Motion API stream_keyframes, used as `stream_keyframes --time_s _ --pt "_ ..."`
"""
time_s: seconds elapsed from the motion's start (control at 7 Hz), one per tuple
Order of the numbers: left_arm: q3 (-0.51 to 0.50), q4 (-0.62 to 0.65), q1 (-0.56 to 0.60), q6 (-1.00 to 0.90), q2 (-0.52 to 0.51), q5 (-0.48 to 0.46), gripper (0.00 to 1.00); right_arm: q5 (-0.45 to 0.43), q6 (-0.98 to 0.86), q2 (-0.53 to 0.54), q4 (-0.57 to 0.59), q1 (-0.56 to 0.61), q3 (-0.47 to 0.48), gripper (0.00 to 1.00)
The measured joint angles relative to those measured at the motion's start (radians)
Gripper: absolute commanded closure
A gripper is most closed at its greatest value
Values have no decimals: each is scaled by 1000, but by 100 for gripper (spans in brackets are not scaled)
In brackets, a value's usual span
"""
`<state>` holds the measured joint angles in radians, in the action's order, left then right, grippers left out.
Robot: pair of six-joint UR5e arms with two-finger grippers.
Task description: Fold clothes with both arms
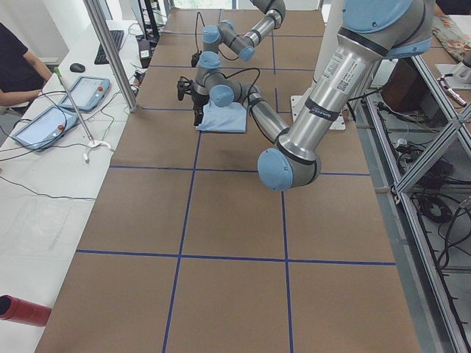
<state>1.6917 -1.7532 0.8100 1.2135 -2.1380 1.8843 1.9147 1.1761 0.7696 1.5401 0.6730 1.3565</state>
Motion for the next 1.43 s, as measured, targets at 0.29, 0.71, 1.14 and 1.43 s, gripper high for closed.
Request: stream_keyframes --time_s 0.29,0.71,1.14,1.43 --pt "-3 -5 -2 1 11 3 0 -63 -97 1 56 -14 -15 0" --pt "-7 -11 -4 2 9 3 0 -79 -161 5 66 -21 -44 0" --pt "-5 -11 -7 10 -1 2 0 -75 -262 22 62 60 -69 0" --pt "6 -9 -9 12 -2 6 0 -65 -345 31 56 130 -96 0"
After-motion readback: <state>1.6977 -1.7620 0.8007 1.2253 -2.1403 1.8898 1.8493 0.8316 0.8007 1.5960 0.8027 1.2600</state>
